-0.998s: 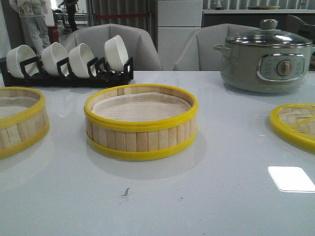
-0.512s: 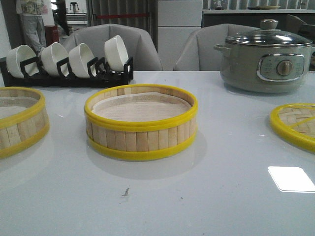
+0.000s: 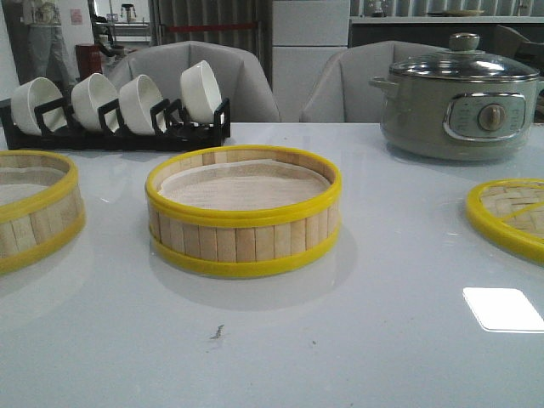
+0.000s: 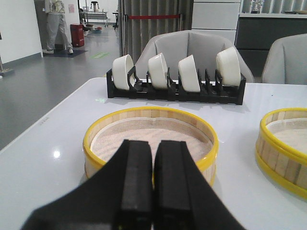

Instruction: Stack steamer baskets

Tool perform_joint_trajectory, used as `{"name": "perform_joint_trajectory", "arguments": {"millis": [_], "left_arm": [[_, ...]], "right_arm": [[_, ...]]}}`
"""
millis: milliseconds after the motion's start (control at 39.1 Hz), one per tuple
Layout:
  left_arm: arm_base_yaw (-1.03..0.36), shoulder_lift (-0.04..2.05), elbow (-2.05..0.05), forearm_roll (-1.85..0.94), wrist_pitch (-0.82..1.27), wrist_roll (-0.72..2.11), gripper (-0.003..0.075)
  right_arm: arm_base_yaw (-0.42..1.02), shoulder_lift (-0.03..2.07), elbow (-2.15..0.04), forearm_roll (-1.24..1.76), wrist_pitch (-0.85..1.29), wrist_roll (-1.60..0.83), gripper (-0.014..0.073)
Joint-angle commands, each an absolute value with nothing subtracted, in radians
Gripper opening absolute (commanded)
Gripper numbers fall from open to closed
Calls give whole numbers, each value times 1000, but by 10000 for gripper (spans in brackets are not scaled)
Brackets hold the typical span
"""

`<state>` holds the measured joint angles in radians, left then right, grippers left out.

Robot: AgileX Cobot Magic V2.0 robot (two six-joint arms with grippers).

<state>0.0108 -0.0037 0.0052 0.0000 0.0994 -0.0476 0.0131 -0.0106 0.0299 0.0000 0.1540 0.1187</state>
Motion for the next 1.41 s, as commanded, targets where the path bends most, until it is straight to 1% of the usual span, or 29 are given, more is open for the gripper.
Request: {"name": "perform_joint_trajectory", "arguments": {"millis": [0, 154, 230, 307, 384, 461, 589, 742, 819, 896, 1075, 1382], "left_arm": [[11, -17, 7, 0, 20, -52, 95], [11, -17, 7, 0, 29, -52, 95], [6, -19, 0, -108, 94, -49, 95], [8, -14, -11, -135, 142, -61, 95], [8, 14, -74, -140, 223, -98, 95], [6, 88, -144, -140, 235, -98, 95], [-13, 284, -395, -61, 348, -98, 95], [-36, 531, -738, 28, 550, -96, 95], [-36, 628, -865, 48, 642, -94, 95], [-36, 685, -934, 55, 675, -74, 95], [-41, 749, -951, 58, 676, -67, 95], [-61, 751, -951, 65, 681, -9, 95]], "right_arm": [[10, -32, 16, 0, 71, 118, 52], [10, -32, 16, 0, 71, 118, 52], [10, -32, 16, 0, 71, 118, 52], [10, -32, 16, 0, 71, 118, 52], [10, -32, 16, 0, 71, 118, 52], [10, -32, 16, 0, 71, 118, 52], [10, -31, 16, 0, 71, 118, 52], [10, -31, 16, 0, 71, 118, 52], [10, -31, 16, 0, 71, 118, 52], [10, -31, 16, 0, 71, 118, 52], [10, -31, 16, 0, 71, 118, 52], [10, -31, 16, 0, 71, 118, 52]]}}
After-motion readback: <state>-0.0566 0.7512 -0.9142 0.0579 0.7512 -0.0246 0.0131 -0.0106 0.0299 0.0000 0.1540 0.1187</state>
